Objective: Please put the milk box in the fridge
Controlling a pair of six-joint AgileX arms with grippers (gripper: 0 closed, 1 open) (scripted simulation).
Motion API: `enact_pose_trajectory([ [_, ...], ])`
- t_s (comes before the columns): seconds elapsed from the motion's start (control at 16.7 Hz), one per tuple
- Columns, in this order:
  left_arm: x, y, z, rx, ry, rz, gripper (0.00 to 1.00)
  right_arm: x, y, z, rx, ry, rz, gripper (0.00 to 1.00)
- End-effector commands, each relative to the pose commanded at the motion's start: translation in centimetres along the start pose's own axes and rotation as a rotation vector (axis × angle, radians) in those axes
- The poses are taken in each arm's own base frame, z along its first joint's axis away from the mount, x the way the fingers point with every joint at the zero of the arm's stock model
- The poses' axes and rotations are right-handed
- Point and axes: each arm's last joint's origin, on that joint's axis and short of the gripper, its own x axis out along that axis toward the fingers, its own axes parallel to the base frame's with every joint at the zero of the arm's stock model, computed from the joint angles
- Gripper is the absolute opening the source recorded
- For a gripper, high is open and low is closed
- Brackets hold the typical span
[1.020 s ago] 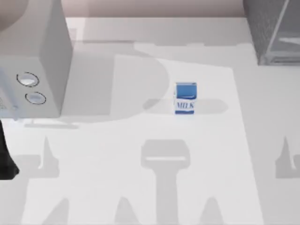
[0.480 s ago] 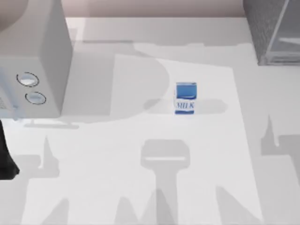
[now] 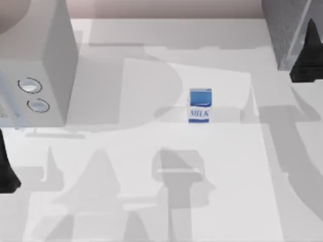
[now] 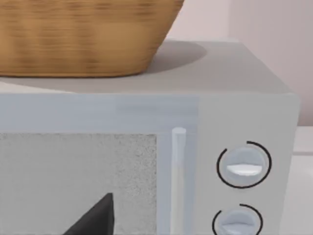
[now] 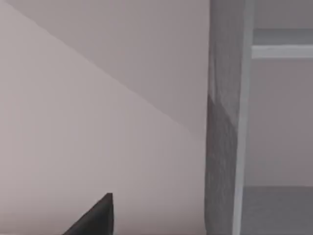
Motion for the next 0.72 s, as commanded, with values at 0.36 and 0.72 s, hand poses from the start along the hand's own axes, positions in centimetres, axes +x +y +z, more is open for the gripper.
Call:
enact_pose_trajectory([
  [0.36, 0.0, 0.0, 0.0, 0.000, 0.000, 0.000, 1.00, 5.9, 8.5, -6.9, 0.013, 0.027, -0.011, 1.00],
  [0.72, 0.0, 0.0, 0.0, 0.000, 0.000, 0.000, 1.00, 5.8, 14.9, -17.7, 0.001, 0.073, -0.032, 1.00],
])
